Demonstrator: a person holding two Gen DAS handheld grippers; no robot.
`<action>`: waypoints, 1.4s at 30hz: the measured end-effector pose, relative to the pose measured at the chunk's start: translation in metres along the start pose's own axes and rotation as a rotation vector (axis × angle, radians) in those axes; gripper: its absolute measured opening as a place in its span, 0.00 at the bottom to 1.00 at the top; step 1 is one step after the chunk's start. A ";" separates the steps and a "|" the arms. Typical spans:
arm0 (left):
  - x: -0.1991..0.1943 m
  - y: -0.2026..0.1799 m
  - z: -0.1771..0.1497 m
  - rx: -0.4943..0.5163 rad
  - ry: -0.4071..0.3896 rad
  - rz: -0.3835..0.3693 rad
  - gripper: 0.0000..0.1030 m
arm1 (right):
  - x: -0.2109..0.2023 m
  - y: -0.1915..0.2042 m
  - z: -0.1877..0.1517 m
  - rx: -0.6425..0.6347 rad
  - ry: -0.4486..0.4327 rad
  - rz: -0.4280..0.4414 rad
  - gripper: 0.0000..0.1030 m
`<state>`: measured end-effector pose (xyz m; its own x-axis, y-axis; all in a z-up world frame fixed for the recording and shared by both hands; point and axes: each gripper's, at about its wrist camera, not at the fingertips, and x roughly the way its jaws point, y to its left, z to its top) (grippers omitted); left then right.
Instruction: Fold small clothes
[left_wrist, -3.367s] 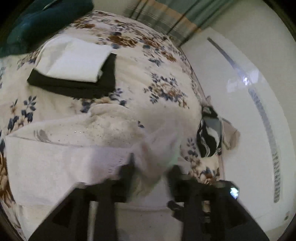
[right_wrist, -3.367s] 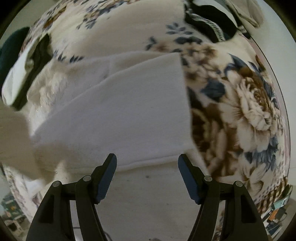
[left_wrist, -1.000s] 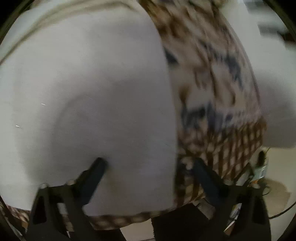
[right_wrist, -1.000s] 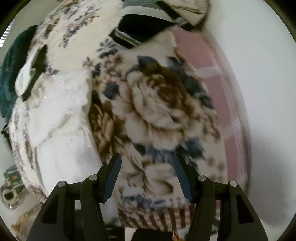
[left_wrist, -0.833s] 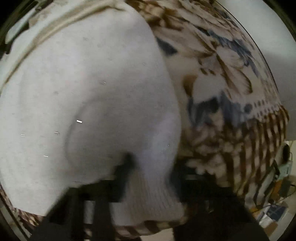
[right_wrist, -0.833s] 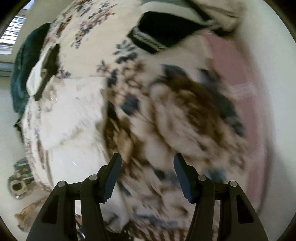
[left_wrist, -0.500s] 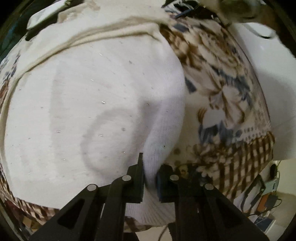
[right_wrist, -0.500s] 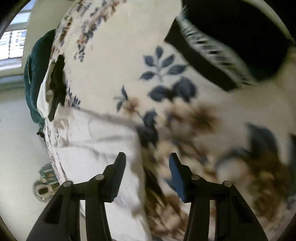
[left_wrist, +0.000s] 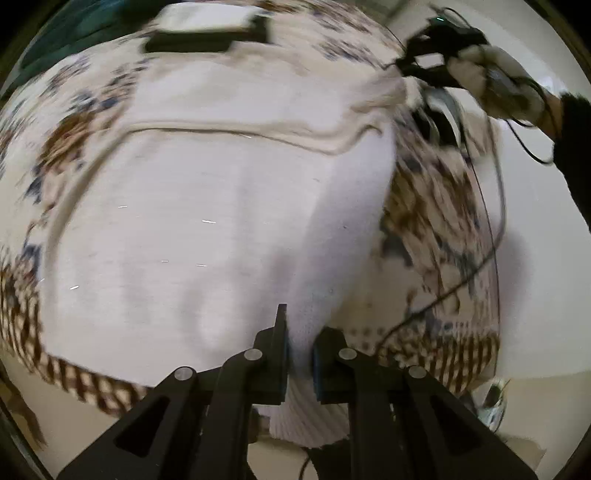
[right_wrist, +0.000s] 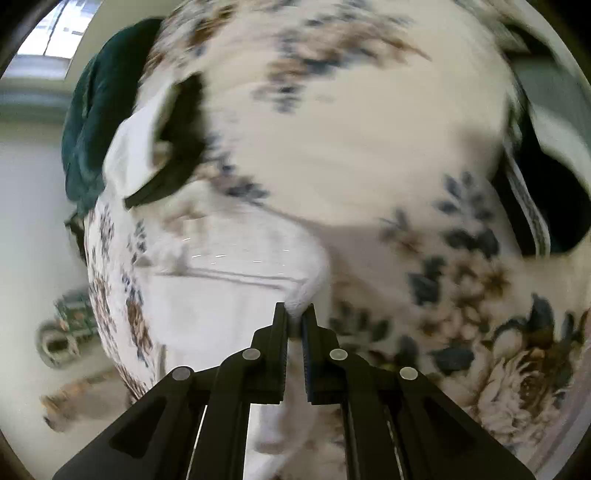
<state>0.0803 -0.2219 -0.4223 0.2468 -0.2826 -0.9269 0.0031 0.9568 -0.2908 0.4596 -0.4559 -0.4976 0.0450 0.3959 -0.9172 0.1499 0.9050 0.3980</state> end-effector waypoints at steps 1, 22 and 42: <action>-0.007 0.015 0.001 -0.033 -0.012 -0.005 0.07 | -0.002 0.026 0.004 -0.030 0.000 -0.017 0.07; 0.009 0.321 -0.024 -0.565 0.048 -0.194 0.07 | 0.257 0.401 0.015 -0.393 0.080 -0.461 0.06; 0.026 0.322 -0.007 -0.335 0.227 -0.230 0.46 | 0.183 0.141 -0.321 0.182 0.366 -0.242 0.55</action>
<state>0.0808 0.0785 -0.5418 0.0584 -0.5284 -0.8470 -0.2897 0.8030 -0.5209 0.1721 -0.2060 -0.6032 -0.3581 0.2358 -0.9034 0.2858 0.9488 0.1344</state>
